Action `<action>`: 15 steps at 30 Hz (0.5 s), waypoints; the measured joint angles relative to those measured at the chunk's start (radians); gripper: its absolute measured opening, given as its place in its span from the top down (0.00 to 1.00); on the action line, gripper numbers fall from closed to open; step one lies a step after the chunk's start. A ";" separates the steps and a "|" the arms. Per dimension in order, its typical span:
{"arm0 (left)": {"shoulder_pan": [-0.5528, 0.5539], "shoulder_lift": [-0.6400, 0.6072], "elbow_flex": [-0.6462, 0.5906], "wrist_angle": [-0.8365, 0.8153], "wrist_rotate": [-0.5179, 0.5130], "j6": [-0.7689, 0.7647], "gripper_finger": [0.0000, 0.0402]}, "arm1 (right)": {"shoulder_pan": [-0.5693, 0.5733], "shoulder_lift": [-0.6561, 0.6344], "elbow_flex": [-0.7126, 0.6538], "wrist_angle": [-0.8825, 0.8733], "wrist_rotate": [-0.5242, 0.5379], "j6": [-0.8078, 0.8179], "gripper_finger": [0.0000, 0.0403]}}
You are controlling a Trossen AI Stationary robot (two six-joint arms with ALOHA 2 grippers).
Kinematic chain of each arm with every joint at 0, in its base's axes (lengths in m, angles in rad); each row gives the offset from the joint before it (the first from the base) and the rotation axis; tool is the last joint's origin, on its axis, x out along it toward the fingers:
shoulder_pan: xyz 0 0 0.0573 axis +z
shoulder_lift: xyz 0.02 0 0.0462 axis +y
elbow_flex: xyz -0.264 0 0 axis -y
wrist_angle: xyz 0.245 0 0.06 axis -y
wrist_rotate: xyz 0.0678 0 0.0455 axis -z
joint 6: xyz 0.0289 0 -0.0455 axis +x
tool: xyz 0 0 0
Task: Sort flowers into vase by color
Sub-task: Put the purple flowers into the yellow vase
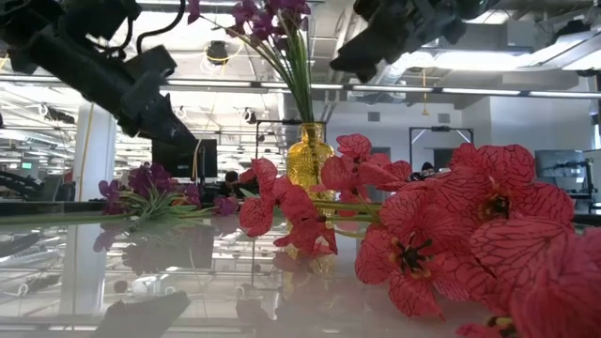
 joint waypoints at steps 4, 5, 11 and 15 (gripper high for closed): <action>0.000 -0.002 0.066 -0.081 0.062 -0.080 0.66 | 0.019 -0.049 0.000 -0.060 -0.002 0.002 0.52; 0.000 -0.001 0.086 -0.129 0.087 -0.139 0.66 | 0.026 -0.057 0.000 -0.066 -0.002 0.012 0.52; -0.006 -0.001 0.187 -0.448 0.267 -0.630 0.66 | 0.086 -0.059 0.000 -0.078 -0.003 0.058 0.54; -0.036 0.013 0.189 -0.540 0.265 -0.794 0.66 | 0.121 -0.041 0.000 -0.083 -0.001 0.058 0.55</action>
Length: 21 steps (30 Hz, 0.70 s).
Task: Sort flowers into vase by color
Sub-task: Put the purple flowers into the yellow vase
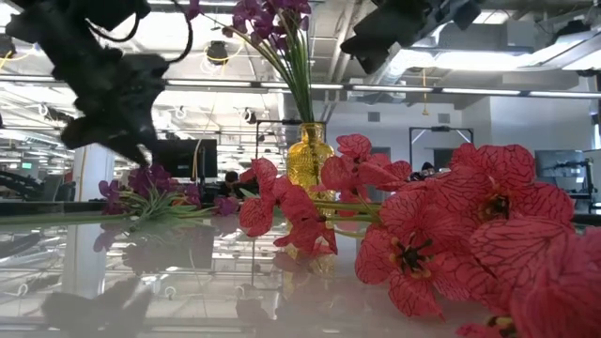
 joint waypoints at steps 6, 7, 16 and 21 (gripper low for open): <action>-0.054 0.081 0.000 -0.020 -0.053 -0.179 0.66 | 0.033 0.020 -0.001 -0.006 0.011 0.000 0.56; -0.064 0.099 0.000 -0.015 -0.064 -0.204 0.66 | 0.036 0.022 0.000 -0.004 0.011 -0.001 0.56; -0.094 0.304 0.001 0.066 -0.124 -0.366 0.66 | 0.043 0.023 0.000 -0.055 0.014 -0.017 0.56; -0.076 0.394 0.001 0.183 -0.147 -0.368 0.66 | 0.043 0.023 0.000 -0.108 0.014 -0.061 0.56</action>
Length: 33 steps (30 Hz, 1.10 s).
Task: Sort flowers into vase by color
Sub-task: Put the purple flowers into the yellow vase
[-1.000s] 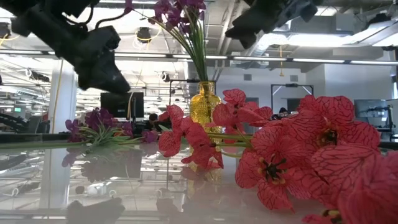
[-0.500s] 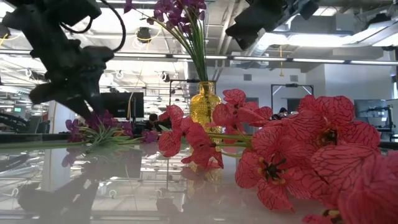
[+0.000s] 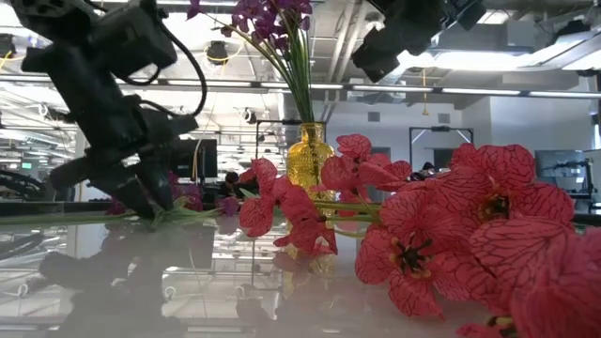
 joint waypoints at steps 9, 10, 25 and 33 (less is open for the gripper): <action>0.063 0.111 0.005 0.059 -0.012 -0.008 0.66 | 0.000 0.000 0.000 -0.066 0.000 -0.033 0.56; 0.065 0.113 0.005 0.059 -0.017 -0.002 0.66 | 0.000 0.000 0.000 -0.073 0.000 -0.034 0.56; 0.079 0.083 0.188 0.052 -0.157 0.356 0.98 | 0.001 0.000 0.000 -0.183 0.000 -0.034 0.56; 0.120 -0.106 0.328 -0.029 -0.351 0.632 1.00 | 0.003 0.000 0.000 -0.242 0.000 -0.057 0.56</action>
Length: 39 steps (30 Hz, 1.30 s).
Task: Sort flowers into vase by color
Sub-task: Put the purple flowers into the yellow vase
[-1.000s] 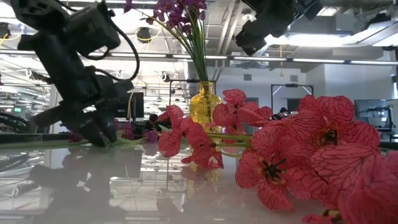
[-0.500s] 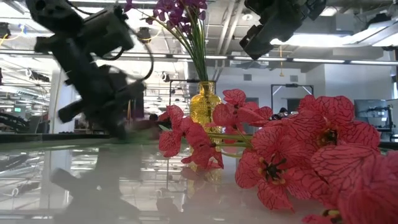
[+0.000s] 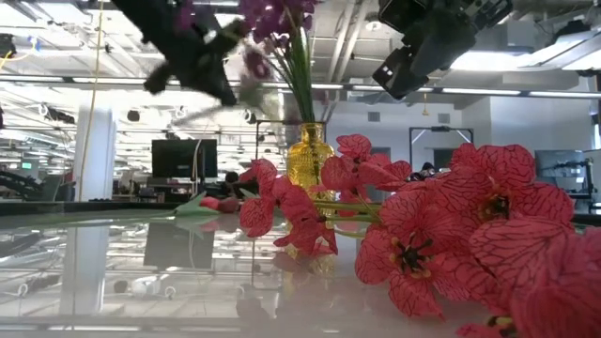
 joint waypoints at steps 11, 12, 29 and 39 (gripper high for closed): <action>0.147 -0.170 0.013 0.408 0.016 0.488 1.00 | -0.051 0.000 0.000 0.230 0.005 -0.029 0.56; 0.168 -0.166 0.013 0.453 0.062 0.517 1.00 | -0.062 0.000 0.000 0.269 0.005 -0.029 0.56; 0.418 0.155 0.034 1.090 0.831 0.495 1.00 | -0.265 0.000 0.000 0.764 0.035 0.034 0.58; 0.418 0.290 0.141 1.122 0.931 0.479 1.00 | -0.264 0.000 0.000 0.815 0.106 0.063 0.58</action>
